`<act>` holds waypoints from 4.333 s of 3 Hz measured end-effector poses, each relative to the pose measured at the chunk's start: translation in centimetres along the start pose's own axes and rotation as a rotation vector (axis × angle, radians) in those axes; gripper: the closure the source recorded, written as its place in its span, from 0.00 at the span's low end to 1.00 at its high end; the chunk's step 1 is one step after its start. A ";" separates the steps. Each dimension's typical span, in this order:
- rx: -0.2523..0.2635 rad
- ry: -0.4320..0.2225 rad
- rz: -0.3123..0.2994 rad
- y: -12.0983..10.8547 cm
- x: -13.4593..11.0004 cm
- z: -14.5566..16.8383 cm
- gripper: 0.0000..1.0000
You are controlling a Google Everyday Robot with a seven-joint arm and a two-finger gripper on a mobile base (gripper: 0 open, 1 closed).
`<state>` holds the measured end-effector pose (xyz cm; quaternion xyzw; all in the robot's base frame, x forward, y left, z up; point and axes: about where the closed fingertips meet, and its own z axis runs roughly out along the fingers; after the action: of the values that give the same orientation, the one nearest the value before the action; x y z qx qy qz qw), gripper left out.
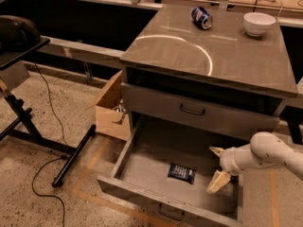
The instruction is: Pick rxbar blueberry from middle drawer and place on counter
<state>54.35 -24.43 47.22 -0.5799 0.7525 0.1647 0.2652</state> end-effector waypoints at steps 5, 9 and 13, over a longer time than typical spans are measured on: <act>0.010 -0.109 0.133 -0.9 -1.2 11.7 0.00; 0.036 -0.094 0.148 -2.0 -2.0 15.6 0.47; 0.045 -0.208 0.073 -2.7 -3.2 5.0 1.00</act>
Offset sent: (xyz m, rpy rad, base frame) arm 0.0216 0.0191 -0.0548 0.1275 0.0007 -0.1006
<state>58.55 -19.87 45.27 -0.5261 0.7449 0.2166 0.3484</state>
